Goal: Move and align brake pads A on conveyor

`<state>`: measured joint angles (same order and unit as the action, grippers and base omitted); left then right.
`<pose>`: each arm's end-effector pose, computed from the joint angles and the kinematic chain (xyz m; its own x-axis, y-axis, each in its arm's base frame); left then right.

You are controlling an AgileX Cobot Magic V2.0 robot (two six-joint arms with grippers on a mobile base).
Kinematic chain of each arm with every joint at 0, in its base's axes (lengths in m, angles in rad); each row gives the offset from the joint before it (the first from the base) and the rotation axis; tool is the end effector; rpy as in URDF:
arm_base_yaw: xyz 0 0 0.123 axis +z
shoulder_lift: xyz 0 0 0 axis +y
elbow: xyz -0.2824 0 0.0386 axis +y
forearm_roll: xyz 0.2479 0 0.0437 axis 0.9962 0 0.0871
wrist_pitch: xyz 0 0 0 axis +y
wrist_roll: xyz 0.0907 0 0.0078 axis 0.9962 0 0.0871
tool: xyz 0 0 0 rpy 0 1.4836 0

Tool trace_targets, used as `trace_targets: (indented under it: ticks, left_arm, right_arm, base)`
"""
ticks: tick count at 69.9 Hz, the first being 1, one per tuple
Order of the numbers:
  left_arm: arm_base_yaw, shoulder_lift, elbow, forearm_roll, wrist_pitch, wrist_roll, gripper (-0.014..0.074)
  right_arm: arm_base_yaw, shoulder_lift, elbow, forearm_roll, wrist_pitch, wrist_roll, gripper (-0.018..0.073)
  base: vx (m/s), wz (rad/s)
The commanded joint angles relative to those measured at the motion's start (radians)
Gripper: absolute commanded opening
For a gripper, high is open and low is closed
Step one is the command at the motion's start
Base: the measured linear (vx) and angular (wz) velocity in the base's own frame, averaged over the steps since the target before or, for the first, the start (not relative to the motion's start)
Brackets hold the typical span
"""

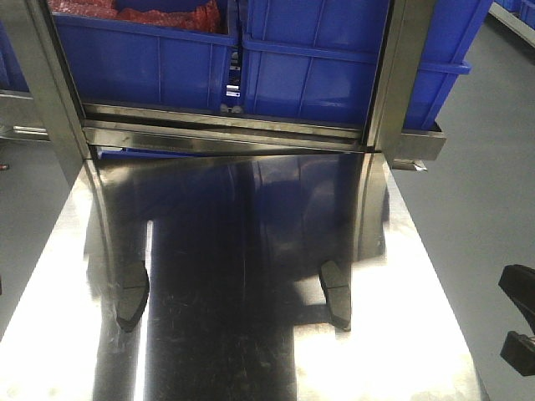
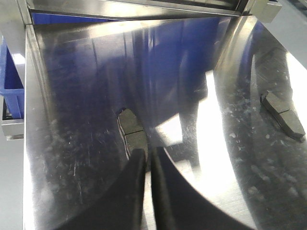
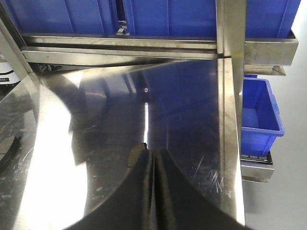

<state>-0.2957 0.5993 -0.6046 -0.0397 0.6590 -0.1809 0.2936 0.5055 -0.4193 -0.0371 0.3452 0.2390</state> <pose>0.1074 -0.0350 0.3103 -0.5671 -0.0474 -0.8223 0.1959 0.9619 -0.1906 0.1037 0.0302 0.2849 -0.3725 0.0991 -0.9227 -0.2069 0.9604 0.1867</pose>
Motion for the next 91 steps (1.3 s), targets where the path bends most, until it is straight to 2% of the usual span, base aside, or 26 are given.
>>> trace_targets:
  ticks: [1,7,15,21,26,40,58,70,91]
  left_arm:
    - [-0.005,0.002,-0.024,-0.003,-0.075,0.0,0.0129]
    - [-0.005,0.002,-0.024,-0.003,-0.075,0.0,0.0258]
    - [-0.005,0.002,-0.024,-0.003,-0.075,0.004,0.0507]
    - [-0.005,0.002,-0.024,-0.003,-0.075,0.004,0.066]
    - [-0.005,0.002,-0.024,-0.003,-0.074,0.004,0.0734]
    - [-0.005,0.002,-0.024,-0.006,-0.081,0.003,0.0696]
    - [-0.005,0.054,-0.054,-0.118,-0.115,0.035,0.0629]
    - [-0.005,0.227,-0.147,-0.114,-0.107,0.12,0.0629]
    - [-0.007,0.613,-0.286,-0.107,-0.128,0.135,0.0629]
  right_arm:
    - [-0.005,0.007,-0.028,-0.007,-0.068,-0.005,-0.0008]
    - [-0.005,0.007,-0.028,-0.007,-0.068,-0.005,-0.0008]
    - [-0.005,0.007,-0.028,-0.007,-0.068,-0.005,-0.0008]
    - [-0.005,0.007,-0.028,-0.007,-0.068,-0.005,-0.0008]
    - [-0.005,0.007,-0.028,-0.007,-0.068,-0.005,-0.0008]
    - [-0.005,0.007,-0.028,-0.007,-0.068,-0.005,-0.0008]
    - [-0.005,0.007,-0.028,-0.007,-0.068,-0.005,-0.0008]
    - [-0.005,0.007,-0.028,-0.007,-0.068,-0.005,-0.0008]
    - [-0.005,0.007,-0.028,-0.007,-0.068,-0.005,-0.0008]
  base:
    - [0.0,0.0]
    - [0.0,0.0]
    - [0.0,0.0]
    - [0.0,0.0]
    - [0.0,0.0]
    - [0.0,0.0]
    - [0.0,0.0]
    - [0.0,0.0]
    - [0.0,0.0]
